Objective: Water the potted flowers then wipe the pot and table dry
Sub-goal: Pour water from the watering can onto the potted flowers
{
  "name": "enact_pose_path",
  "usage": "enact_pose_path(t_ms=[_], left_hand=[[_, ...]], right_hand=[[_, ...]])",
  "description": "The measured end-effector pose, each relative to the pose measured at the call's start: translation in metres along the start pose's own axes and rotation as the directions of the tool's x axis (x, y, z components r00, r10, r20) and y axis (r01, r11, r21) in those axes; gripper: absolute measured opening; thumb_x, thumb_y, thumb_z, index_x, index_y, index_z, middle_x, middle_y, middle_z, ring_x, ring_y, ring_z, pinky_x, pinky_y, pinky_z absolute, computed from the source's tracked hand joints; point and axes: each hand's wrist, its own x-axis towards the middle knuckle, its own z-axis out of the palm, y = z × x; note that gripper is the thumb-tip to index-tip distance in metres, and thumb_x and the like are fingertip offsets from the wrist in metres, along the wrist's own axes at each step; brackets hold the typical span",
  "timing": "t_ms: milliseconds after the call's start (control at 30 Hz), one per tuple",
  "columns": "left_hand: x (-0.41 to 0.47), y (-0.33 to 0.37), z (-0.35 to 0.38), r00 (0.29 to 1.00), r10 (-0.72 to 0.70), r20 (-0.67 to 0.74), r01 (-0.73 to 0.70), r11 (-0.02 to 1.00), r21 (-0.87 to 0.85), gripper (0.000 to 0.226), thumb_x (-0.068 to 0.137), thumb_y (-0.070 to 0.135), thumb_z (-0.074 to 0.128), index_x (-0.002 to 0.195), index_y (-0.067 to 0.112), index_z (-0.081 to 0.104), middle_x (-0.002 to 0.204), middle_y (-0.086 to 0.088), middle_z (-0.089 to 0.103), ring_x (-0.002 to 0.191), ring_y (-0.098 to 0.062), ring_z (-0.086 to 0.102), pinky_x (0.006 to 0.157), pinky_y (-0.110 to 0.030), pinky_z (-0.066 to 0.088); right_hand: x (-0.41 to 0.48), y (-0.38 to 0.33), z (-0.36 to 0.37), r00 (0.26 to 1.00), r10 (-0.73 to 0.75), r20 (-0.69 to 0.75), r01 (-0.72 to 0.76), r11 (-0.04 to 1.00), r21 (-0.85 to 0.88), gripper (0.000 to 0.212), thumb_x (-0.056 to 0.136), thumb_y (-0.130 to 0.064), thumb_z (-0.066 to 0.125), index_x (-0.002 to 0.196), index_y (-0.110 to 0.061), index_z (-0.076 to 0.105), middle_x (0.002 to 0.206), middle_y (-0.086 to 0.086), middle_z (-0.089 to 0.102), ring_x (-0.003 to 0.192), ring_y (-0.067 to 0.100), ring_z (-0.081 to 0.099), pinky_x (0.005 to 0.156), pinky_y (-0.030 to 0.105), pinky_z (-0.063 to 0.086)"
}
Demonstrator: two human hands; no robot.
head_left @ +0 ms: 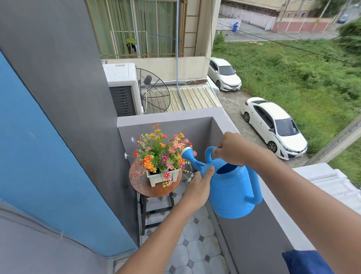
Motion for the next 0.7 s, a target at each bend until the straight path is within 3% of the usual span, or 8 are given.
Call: enact_pose_path(t_ms=[167,233,333,400,500,600,700], left_hand=[[-0.001,0.005,-0.018,0.998,0.027,-0.065,-0.027,1.0,0.004,0.083,0.076,0.088,0.027,0.126,0.026,0.05,0.118,0.001,0.061,0.105,-0.011,0.058,0.09,-0.042,0.049],[-0.002,0.005,-0.026,0.993,0.038,-0.11,-0.039,0.999,-0.013,0.079,0.077,0.087,0.029,0.123,0.027,0.052,0.115,0.001,0.062,0.104,-0.014,0.06,0.089,-0.044,0.05],[-0.001,0.002,-0.035,0.99,0.037,-0.135,-0.034,0.999,0.022,0.068,0.085,0.079,0.029,0.121,0.026,0.051,0.109,0.003,0.061,0.1,-0.013,0.059,0.08,-0.039,0.048],[0.001,-0.001,-0.039,0.987,0.076,-0.143,-0.07,0.997,0.042,0.062,0.089,0.074,0.031,0.128,0.03,0.048,0.115,0.006,0.061,0.102,-0.009,0.058,0.08,-0.036,0.045],[0.006,-0.003,-0.038,0.981,0.127,-0.145,-0.119,0.991,0.062,0.058,0.089,0.072,0.035,0.135,0.039,0.046,0.125,0.011,0.06,0.109,-0.01,0.058,0.087,-0.036,0.047],[0.02,-0.005,-0.025,0.984,0.135,-0.116,-0.12,0.985,0.127,0.069,0.082,0.081,0.032,0.138,0.042,0.043,0.132,0.009,0.058,0.119,-0.017,0.055,0.099,-0.045,0.047],[0.033,-0.005,-0.003,0.989,0.139,-0.044,-0.127,0.972,0.199,0.067,0.084,0.08,0.03,0.135,0.039,0.045,0.13,0.006,0.057,0.119,-0.019,0.055,0.101,-0.049,0.047]], right_hand=[[0.01,-0.007,0.003,0.999,-0.049,-0.017,0.05,0.997,0.067,0.029,0.098,-0.034,0.055,0.098,-0.008,0.067,0.063,0.007,0.056,0.043,0.023,0.052,0.046,0.026,0.039],[0.014,-0.01,0.008,0.997,-0.073,-0.035,0.077,0.99,0.117,0.032,0.098,-0.035,0.054,0.097,-0.007,0.069,0.064,0.006,0.055,0.045,0.022,0.048,0.047,0.026,0.038],[0.016,-0.009,0.017,0.995,-0.078,-0.061,0.089,0.977,0.196,0.04,0.099,-0.035,0.054,0.075,-0.004,0.058,0.057,0.008,0.049,0.043,0.024,0.045,0.047,0.027,0.037],[0.015,0.0,0.027,0.997,-0.041,-0.067,0.061,0.943,0.327,0.044,0.099,-0.035,0.053,0.071,-0.001,0.055,0.055,0.01,0.045,0.039,0.024,0.044,0.046,0.027,0.038],[0.014,0.02,0.046,0.999,0.046,-0.003,-0.032,0.746,0.666,0.044,0.099,-0.03,0.053,0.096,0.013,0.061,0.063,0.012,0.044,0.043,0.022,0.038,0.046,0.028,0.036],[-0.001,0.036,0.062,0.989,0.116,0.094,-0.135,0.418,0.898,0.023,0.101,-0.023,0.053,0.087,-0.005,0.051,0.061,0.004,0.032,0.043,0.014,0.026,0.04,0.023,0.025],[-0.012,0.055,0.081,0.973,0.19,0.134,-0.173,0.206,0.963,0.024,0.102,-0.027,0.051,0.086,-0.009,0.049,0.063,0.004,0.03,0.045,0.014,0.024,0.041,0.024,0.023]])
